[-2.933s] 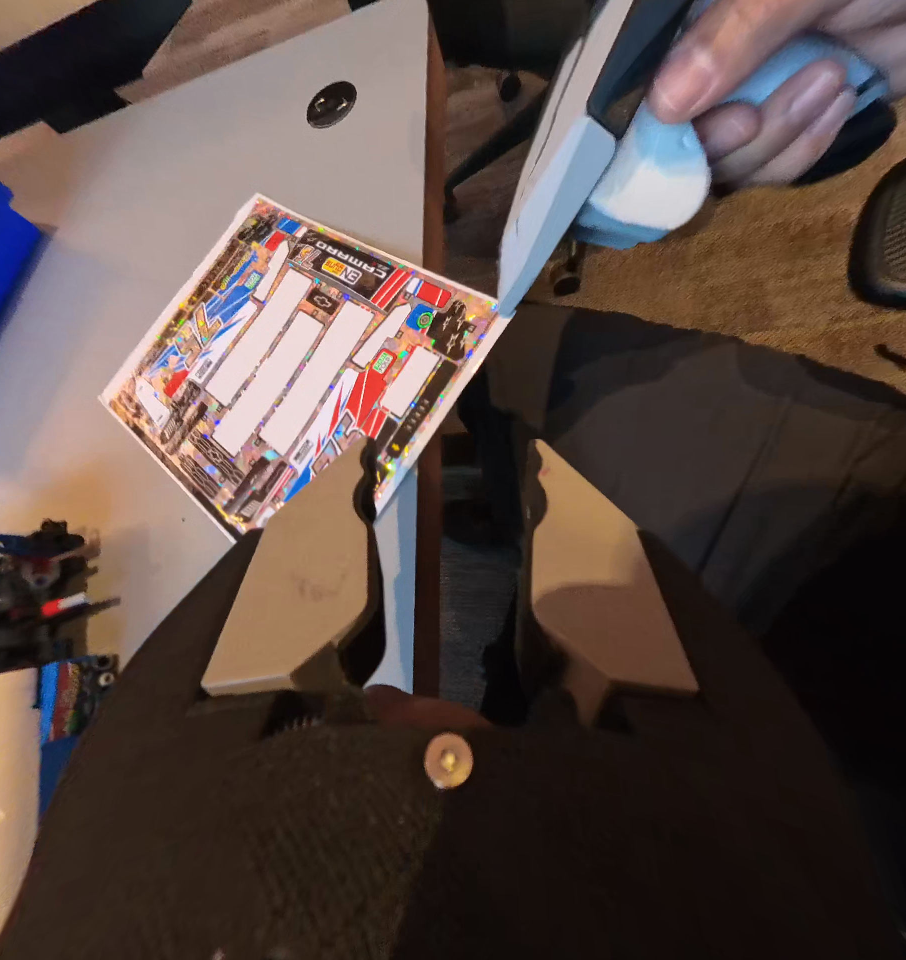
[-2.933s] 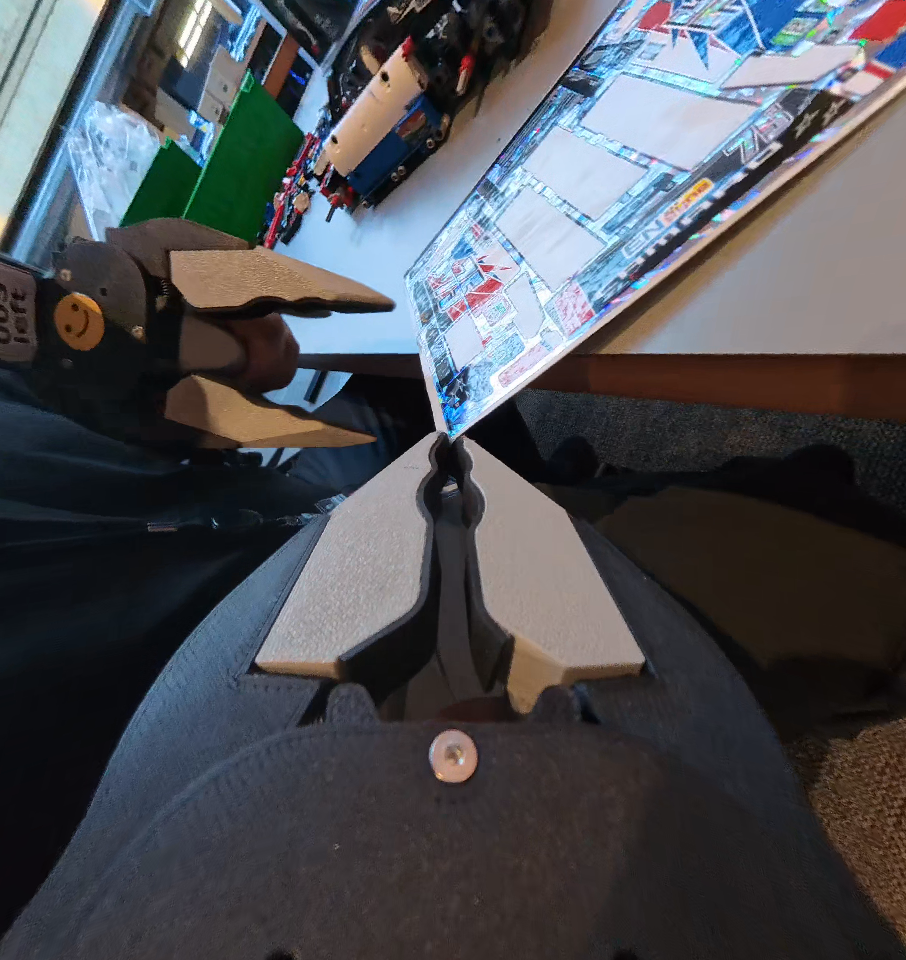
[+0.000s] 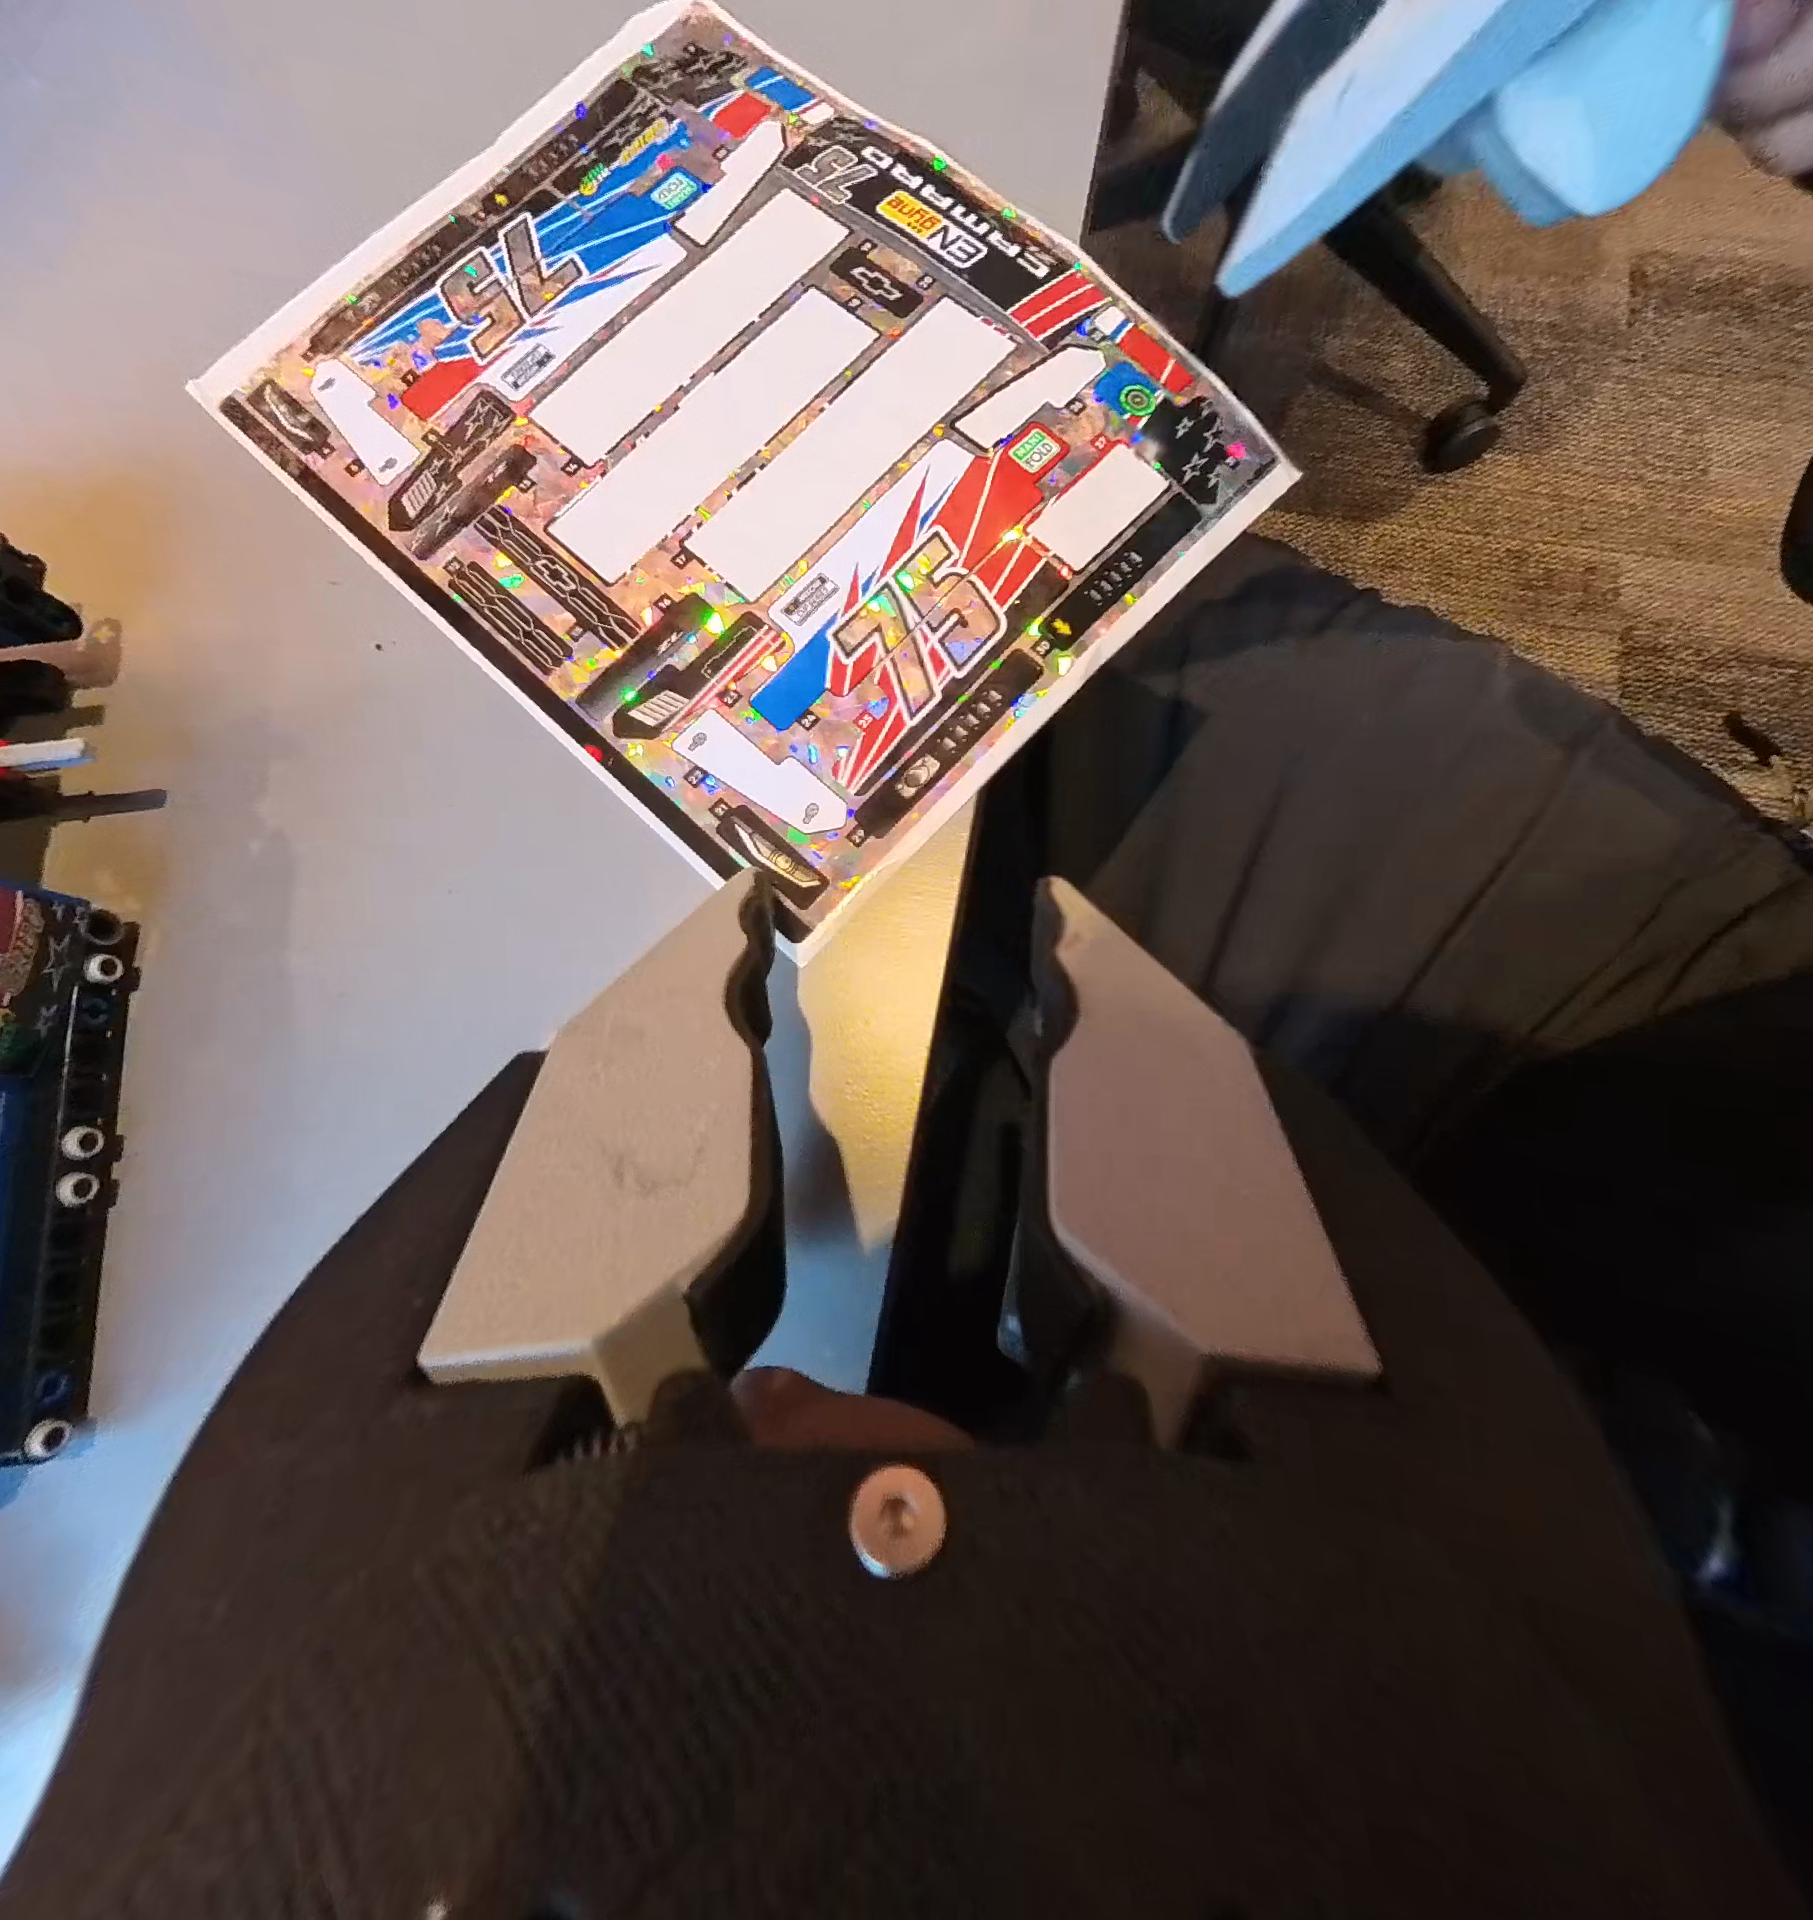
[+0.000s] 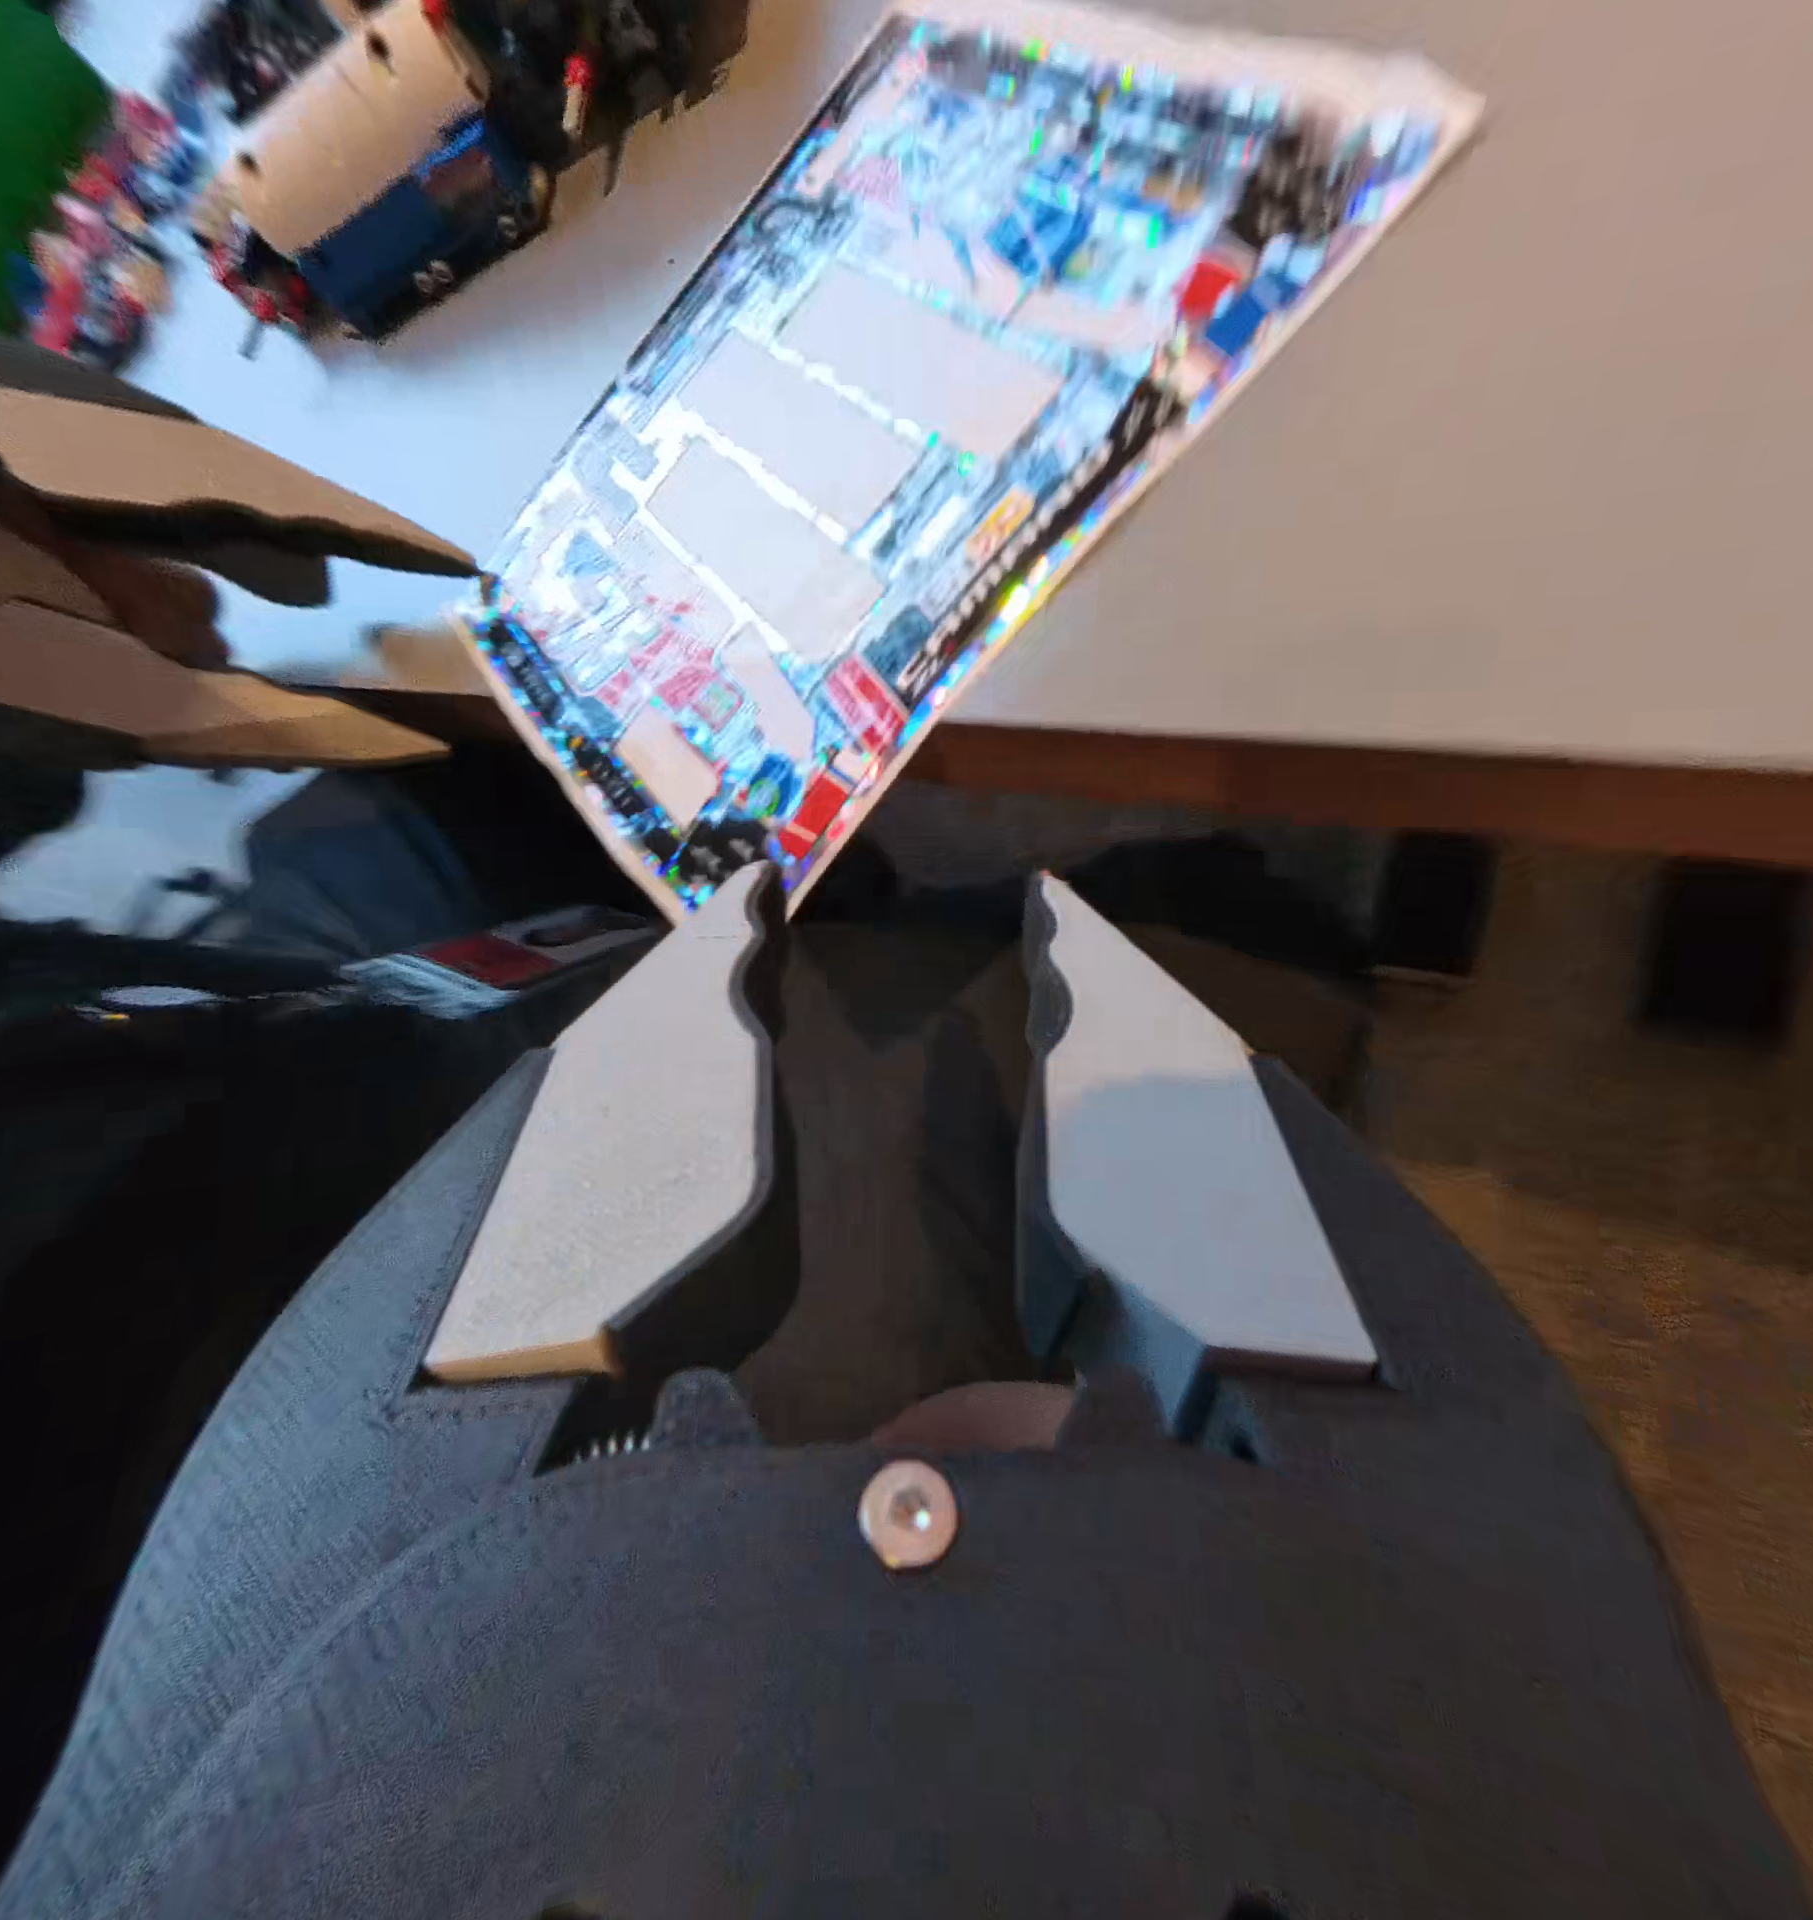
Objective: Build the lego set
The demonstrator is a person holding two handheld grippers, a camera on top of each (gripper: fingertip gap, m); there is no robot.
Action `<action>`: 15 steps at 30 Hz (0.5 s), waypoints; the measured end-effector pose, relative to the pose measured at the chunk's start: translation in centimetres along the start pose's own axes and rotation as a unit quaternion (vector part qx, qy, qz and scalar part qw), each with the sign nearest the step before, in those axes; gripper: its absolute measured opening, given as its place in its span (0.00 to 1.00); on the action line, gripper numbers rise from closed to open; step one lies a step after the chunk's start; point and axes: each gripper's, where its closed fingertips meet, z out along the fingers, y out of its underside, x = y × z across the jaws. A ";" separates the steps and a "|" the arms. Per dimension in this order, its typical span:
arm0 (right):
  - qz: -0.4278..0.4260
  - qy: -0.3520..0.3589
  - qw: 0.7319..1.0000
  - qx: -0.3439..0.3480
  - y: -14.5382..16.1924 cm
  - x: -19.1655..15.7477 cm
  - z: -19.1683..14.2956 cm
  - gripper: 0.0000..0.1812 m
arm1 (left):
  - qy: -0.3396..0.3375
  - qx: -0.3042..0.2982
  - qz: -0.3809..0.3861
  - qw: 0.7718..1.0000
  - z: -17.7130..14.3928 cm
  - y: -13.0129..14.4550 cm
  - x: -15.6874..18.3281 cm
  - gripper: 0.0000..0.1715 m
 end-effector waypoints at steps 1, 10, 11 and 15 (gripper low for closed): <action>0.032 -0.031 0.999 -0.002 0.6 -0.4 0.2 0.26 | -0.002 -0.003 0.000 1.000 0.0 0.0 0.0 0.27; 0.115 -0.214 0.970 0.018 0.7 -4.7 1.7 0.02 | -0.013 0.003 0.023 1.000 -0.6 -1.2 0.5 0.27; 0.114 -0.223 0.968 0.023 0.5 -5.1 1.5 0.02 | -0.007 0.010 0.025 1.000 -0.8 -1.6 0.8 0.28; 0.115 -0.246 0.962 0.042 -0.5 -6.0 0.8 0.02 | -0.009 0.014 0.048 0.999 -0.6 -1.9 1.8 0.30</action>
